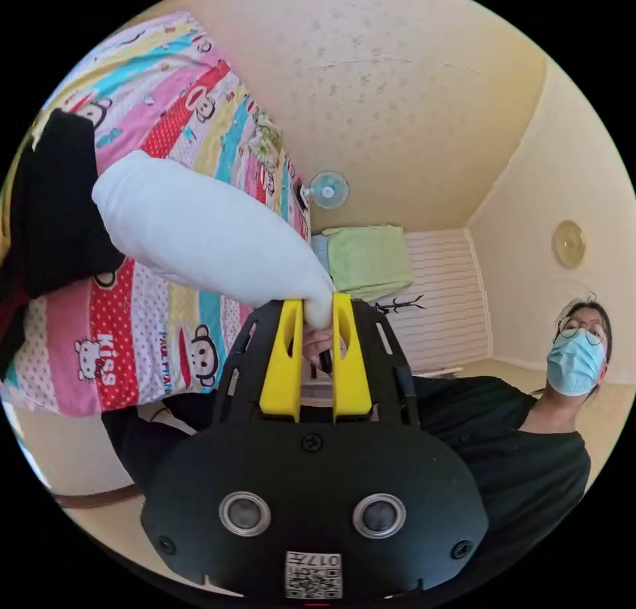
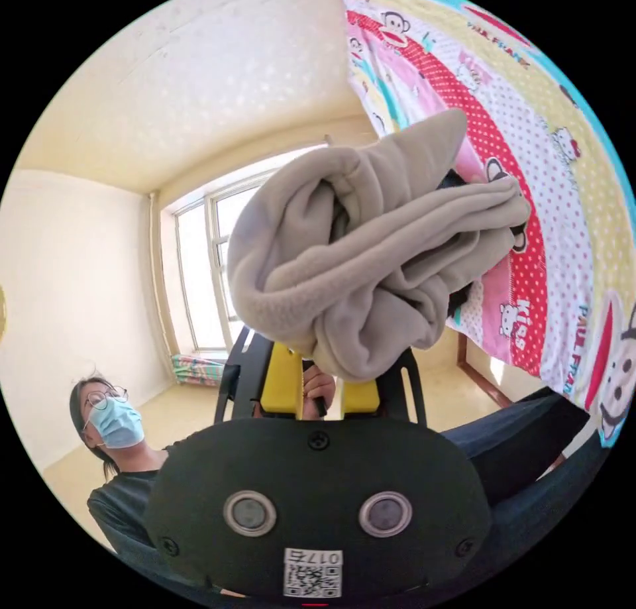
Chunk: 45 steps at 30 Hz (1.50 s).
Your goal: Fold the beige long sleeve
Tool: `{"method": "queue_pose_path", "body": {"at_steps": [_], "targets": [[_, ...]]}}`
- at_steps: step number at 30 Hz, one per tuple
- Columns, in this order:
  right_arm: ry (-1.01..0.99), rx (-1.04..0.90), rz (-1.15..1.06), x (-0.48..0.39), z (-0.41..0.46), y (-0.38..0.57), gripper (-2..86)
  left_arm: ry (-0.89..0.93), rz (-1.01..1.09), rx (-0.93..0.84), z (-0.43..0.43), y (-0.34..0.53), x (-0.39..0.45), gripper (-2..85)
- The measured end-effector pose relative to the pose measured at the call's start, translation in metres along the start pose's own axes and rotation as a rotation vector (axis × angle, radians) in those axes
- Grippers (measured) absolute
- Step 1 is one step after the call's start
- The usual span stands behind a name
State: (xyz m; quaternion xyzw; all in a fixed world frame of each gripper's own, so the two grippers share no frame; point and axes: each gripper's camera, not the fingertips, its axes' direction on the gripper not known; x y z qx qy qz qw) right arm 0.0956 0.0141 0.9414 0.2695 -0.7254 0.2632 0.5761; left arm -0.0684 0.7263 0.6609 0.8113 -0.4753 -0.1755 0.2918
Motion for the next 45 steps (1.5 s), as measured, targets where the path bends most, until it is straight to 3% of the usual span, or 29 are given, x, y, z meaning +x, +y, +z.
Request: {"method": "queue_pose_path", "body": {"at_steps": [4,6,8,12,17,19,25,30,32,35,40,42,45], "targets": [[0.037,-0.049,-0.111,-0.010,0.105,-0.048,5.6,-0.114,-0.030,0.164,-0.081,-0.004,-0.002,10.2],[0.069,-0.085,-0.057,0.017,0.145,-0.070,6.5,-0.144,-0.121,0.255,-0.111,0.011,-0.017,11.7],[0.168,-0.106,0.138,0.084,0.177,-0.090,8.1,-0.107,-0.181,0.348,-0.135,0.043,-0.039,9.1],[0.445,-0.283,0.390,0.178,0.187,-0.072,8.0,-0.098,-0.335,0.355,-0.135,0.097,-0.084,7.5],[0.755,-0.574,0.328,0.214,0.160,-0.002,2.7,-0.125,-0.538,0.277,-0.099,0.159,-0.146,4.6],[0.906,-0.574,0.374,0.216,0.126,0.023,1.6,-0.136,-0.571,0.246,-0.084,0.163,-0.158,2.7],[1.160,-0.272,0.407,0.151,-0.003,0.071,0.4,-0.235,-0.401,0.051,-0.002,0.090,-0.140,-0.8],[1.371,-0.022,0.092,0.022,-0.044,0.091,0.3,-0.485,-0.096,-0.201,0.115,0.004,-0.075,-1.0],[1.532,0.174,-0.131,-0.055,-0.048,0.126,0.3,-0.616,0.053,-0.303,0.189,-0.021,-0.037,-1.0],[1.624,0.471,-0.408,-0.131,-0.054,0.197,0.3,-0.569,0.214,-0.363,0.282,-0.028,0.006,-1.0],[1.561,0.840,-0.642,-0.139,-0.096,0.307,0.5,-0.422,0.298,-0.420,0.413,-0.005,0.032,-1.0],[1.553,0.857,-0.634,-0.115,-0.121,0.328,0.7,-0.404,0.288,-0.464,0.458,0.012,0.029,-1.0],[1.472,0.632,-0.295,-0.073,-0.172,0.326,1.3,-0.411,0.264,-0.575,0.524,0.043,0.018,-1.0]]}}
